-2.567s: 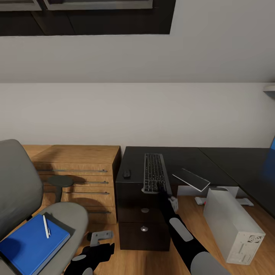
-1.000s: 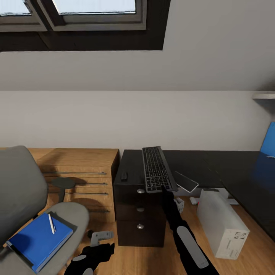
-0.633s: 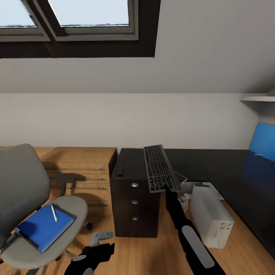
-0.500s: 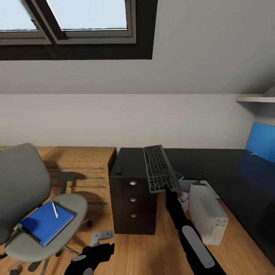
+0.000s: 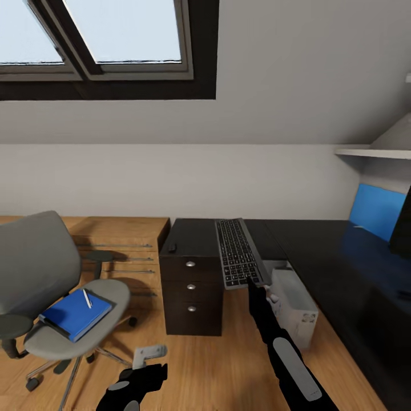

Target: In the bedroom, organize the workspace by keeping the computer under the desk, ensuring the monitor is on the desk, placing the keyboard on the desk next to the monitor, placing the mouse on the desk next to the keyboard, moving the folder from the swivel chair onto the desk next to the mouse, stacking the notebook on top of the folder with the pen on top of the notebook, and positioning the swivel chair next to the desk.

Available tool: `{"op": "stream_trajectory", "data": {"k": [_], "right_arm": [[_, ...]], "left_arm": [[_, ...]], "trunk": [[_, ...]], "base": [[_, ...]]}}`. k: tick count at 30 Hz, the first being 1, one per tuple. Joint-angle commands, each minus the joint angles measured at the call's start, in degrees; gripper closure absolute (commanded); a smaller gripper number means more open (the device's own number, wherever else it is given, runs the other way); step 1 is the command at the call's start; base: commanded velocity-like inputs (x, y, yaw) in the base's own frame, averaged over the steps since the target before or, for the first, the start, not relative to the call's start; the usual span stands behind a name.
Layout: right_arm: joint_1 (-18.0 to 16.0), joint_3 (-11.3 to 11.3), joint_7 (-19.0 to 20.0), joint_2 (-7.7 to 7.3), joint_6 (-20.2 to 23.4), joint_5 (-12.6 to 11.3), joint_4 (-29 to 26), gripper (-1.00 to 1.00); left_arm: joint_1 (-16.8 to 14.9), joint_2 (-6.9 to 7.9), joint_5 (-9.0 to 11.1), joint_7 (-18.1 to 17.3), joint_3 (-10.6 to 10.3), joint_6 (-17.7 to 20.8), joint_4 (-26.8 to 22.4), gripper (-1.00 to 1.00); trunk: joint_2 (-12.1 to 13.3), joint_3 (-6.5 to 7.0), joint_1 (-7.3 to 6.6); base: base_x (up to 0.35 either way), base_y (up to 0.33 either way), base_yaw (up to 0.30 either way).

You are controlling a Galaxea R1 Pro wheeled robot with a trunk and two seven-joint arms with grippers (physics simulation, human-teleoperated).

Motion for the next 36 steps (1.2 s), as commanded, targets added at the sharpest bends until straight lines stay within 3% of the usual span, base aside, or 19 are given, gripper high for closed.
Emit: {"op": "stream_trajectory", "data": {"k": [1,16,20,24,36], "right_arm": [[-0.05,0.15,0.48,-0.02,-0.31,-0.67,0.04,1.0],[-0.05,0.03,-1.19,-0.03,-0.31,-0.63,0.07,1.0],[-0.05,-1.29,-1.7,-0.03,-0.31,-0.66,0.07,1.0],[-0.05,-2.32,-2.45,-0.03,-0.3,-0.65,0.07,1.0],[-0.05,-3.94,-2.71,-0.28,-0.01,-0.69,0.07,1.0]], "left_arm": [[-0.06,0.06,0.56,0.59,-0.14,-0.04,-0.06,-1.0],[-0.06,0.06,0.65,0.58,-0.1,-2.07,-0.09,-1.0],[-0.06,0.06,0.65,0.64,-0.17,-2.08,-0.1,-1.0],[-0.06,0.06,0.5,0.79,-3.11,-2.08,-0.06,-1.0],[-0.06,0.06,0.47,0.85,-3.93,-2.08,-0.05,-1.0]], "trunk": [[0.38,0.12,-0.27],[6.39,2.82,-3.56],[8.0,3.53,-4.44],[9.6,4.25,-5.32],[14.41,6.41,-7.95]], "base": [[-0.328,-0.126,0.0],[-0.346,-0.017,0.0],[-0.342,-0.067,0.0],[-0.294,-0.221,0.0],[-0.278,-0.246,0.0]]}}
